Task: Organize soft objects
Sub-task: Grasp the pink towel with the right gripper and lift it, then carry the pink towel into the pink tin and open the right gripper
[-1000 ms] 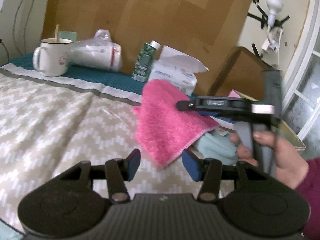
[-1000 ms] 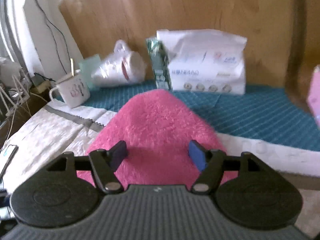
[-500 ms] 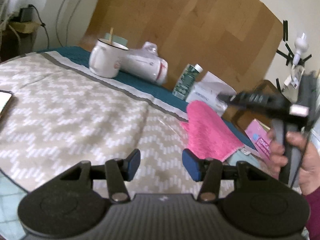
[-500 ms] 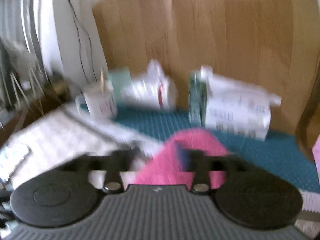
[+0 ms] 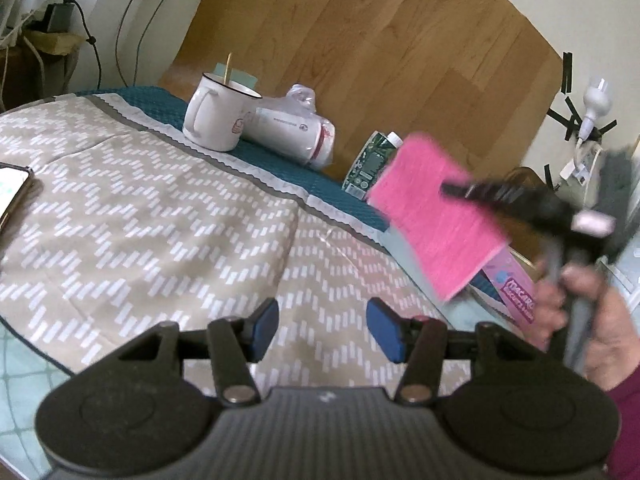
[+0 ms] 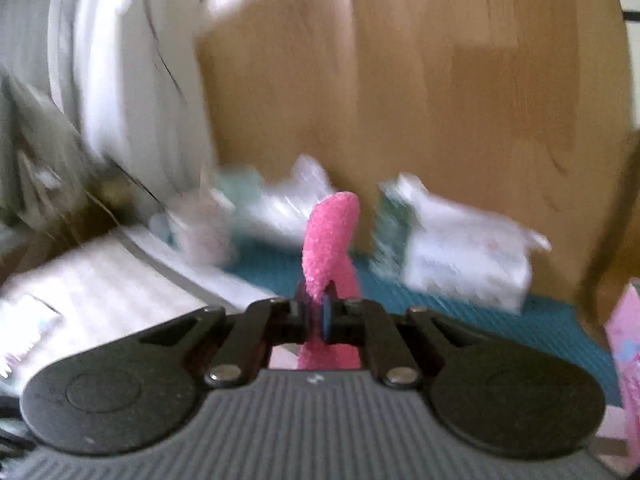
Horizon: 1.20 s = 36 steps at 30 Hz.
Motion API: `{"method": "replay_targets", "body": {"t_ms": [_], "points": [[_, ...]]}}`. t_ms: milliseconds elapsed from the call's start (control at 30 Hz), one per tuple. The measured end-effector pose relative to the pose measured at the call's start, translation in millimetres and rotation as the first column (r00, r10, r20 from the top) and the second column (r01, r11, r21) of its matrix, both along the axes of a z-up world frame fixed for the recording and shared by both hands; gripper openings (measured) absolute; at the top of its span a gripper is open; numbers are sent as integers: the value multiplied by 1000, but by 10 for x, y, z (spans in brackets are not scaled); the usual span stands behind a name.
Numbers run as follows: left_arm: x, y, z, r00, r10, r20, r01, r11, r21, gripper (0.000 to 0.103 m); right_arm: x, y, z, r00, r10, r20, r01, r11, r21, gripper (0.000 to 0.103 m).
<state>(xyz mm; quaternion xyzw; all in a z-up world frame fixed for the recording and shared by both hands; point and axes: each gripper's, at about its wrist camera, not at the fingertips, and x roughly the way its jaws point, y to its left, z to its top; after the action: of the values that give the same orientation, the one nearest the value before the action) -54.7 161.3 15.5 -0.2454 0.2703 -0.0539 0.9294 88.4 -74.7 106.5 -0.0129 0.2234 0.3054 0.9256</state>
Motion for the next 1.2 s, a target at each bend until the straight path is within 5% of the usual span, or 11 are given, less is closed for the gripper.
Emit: {"method": "replay_targets", "body": {"t_ms": [167, 367, 533, 633, 667, 700, 933, 967, 1067, 1133, 1200], "points": [[-58, 149, 64, 999, 37, 19, -36, 999, -33, 50, -461, -103, 270, 986, 169, 1, -166, 970, 175, 9], [-170, 323, 126, 998, 66, 16, -64, 995, -71, 50, -800, 46, -599, 936, 277, -219, -279, 960, 21, 10], [-103, 188, 54, 999, -6, -35, 2, 995, -104, 50, -934, -120, -907, 929, 239, -283, -225, 971, 81, 16], [13, -1, 28, 997, -55, -60, 50, 996, -76, 54, -1048, -142, -772, 938, 254, -235, -246, 967, 66, 55], [57, -53, 26, 995, -70, -65, 65, 995, -75, 62, -1052, -128, -745, 943, 258, -209, -252, 966, 53, 76], [94, -99, 28, 995, -77, -68, 72, 994, -76, 74, -1073, -124, -728, 947, 266, -183, -263, 964, 39, 81], [301, -339, 44, 988, -111, -107, 104, 992, -68, 82, -1164, 63, -1024, 946, 272, -176, -294, 949, -111, 81], [347, -375, 25, 985, -123, -121, 115, 991, -65, 76, -1207, 90, -1028, 950, 274, -153, -295, 945, -143, 76], [512, -498, -83, 969, -160, -187, 154, 987, -49, 45, -1274, 120, -1011, 944, 308, -122, -326, 928, -181, 21], [550, -584, -56, 965, -192, -178, 188, 981, -40, 26, -1340, 52, -988, 951, 300, -76, -310, 930, -200, 15], [592, -664, -7, 954, -250, -166, 238, 967, -87, 25, -1404, -73, -932, 960, 279, -13, -276, 940, -202, 14]]}}
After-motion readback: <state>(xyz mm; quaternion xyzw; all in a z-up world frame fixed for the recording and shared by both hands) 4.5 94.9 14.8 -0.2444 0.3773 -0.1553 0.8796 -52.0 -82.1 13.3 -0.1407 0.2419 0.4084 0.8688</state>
